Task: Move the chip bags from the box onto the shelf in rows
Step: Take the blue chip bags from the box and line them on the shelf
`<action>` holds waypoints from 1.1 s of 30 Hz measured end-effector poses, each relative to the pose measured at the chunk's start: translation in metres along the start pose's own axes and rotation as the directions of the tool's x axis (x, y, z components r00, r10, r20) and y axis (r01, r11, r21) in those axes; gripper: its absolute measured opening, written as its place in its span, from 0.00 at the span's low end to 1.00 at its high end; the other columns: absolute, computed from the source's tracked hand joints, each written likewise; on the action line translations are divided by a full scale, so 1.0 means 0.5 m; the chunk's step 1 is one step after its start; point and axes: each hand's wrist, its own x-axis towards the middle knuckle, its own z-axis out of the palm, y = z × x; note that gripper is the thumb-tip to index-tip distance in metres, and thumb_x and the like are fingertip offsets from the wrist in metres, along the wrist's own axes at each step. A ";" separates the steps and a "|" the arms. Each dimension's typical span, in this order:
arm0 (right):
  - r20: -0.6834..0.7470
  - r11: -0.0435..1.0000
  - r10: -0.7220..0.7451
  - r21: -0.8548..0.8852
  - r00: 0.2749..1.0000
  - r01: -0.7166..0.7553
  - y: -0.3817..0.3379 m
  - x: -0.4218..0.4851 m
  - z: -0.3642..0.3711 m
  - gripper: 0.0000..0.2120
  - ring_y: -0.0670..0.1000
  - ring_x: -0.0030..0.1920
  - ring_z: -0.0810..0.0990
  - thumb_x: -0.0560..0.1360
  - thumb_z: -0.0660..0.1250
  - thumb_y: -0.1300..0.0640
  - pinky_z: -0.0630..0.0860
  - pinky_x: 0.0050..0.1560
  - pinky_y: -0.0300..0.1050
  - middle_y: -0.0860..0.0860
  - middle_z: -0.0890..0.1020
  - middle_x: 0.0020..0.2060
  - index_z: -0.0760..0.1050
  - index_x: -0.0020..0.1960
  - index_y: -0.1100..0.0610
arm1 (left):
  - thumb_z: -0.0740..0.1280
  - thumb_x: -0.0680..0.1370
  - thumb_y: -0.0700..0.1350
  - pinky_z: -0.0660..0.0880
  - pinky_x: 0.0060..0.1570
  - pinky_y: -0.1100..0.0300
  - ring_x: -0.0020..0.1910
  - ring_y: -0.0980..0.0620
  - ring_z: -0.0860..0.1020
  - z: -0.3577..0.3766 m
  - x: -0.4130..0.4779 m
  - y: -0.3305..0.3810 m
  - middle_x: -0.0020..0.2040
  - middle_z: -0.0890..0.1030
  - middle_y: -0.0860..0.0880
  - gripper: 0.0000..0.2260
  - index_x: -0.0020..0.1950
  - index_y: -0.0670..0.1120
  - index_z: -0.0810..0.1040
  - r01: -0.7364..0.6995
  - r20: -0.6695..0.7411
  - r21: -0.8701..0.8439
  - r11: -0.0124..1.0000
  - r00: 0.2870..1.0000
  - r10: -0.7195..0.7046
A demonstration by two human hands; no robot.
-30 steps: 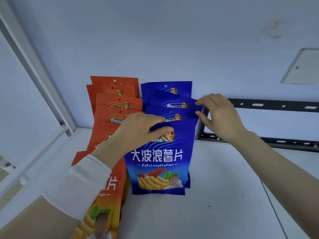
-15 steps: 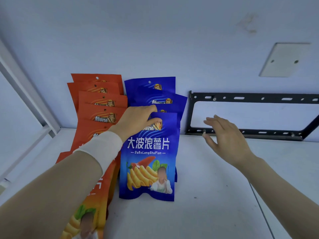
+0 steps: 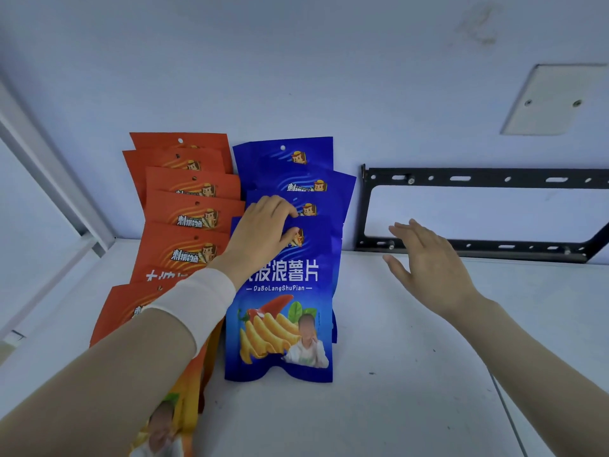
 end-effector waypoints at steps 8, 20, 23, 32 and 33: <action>0.114 0.990 0.137 -0.028 0.984 -0.135 -0.034 -0.060 -0.010 0.24 0.62 0.67 0.69 0.74 0.67 0.53 0.66 0.64 0.57 0.61 0.74 0.63 0.70 0.66 0.63 | 0.66 0.76 0.47 0.59 0.68 0.48 0.68 0.44 0.68 -0.019 -0.040 0.067 0.68 0.71 0.43 0.21 0.67 0.42 0.71 -0.124 0.041 0.042 0.991 0.992 0.122; 0.159 0.826 0.553 -0.231 0.818 -0.514 -0.158 -0.369 -0.130 0.26 0.57 0.72 0.60 0.78 0.59 0.48 0.58 0.69 0.51 0.55 0.68 0.69 0.63 0.71 0.60 | 0.50 0.80 0.58 0.39 0.72 0.45 0.75 0.46 0.41 -0.013 -0.222 0.262 0.77 0.44 0.43 0.30 0.77 0.46 0.43 -0.431 0.406 -0.072 0.899 0.811 0.421; 0.141 0.748 0.655 -0.259 0.743 -0.611 -0.189 -0.478 -0.167 0.26 0.55 0.73 0.58 0.78 0.58 0.47 0.56 0.70 0.49 0.54 0.67 0.70 0.61 0.72 0.59 | 0.50 0.80 0.58 0.39 0.72 0.46 0.75 0.45 0.41 -0.019 -0.267 0.322 0.77 0.44 0.43 0.30 0.76 0.46 0.43 -0.487 0.413 -0.148 0.861 0.760 0.501; 0.009 0.467 0.873 -0.309 0.488 -0.829 -0.265 -0.834 -0.336 0.26 0.55 0.72 0.60 0.78 0.59 0.47 0.57 0.69 0.50 0.54 0.67 0.70 0.61 0.72 0.57 | 0.51 0.81 0.57 0.40 0.73 0.49 0.76 0.46 0.43 -0.087 -0.455 0.597 0.77 0.45 0.44 0.30 0.77 0.46 0.44 -0.676 0.334 -0.347 0.650 0.559 0.759; 0.003 0.442 0.886 -0.311 0.464 -0.841 -0.278 -0.880 -0.356 0.26 0.54 0.72 0.59 0.78 0.58 0.46 0.57 0.69 0.49 0.53 0.66 0.70 0.60 0.72 0.56 | 0.52 0.81 0.57 0.41 0.73 0.49 0.76 0.46 0.43 -0.096 -0.486 0.633 0.77 0.45 0.44 0.29 0.77 0.46 0.45 -0.688 0.333 -0.364 0.628 0.533 0.777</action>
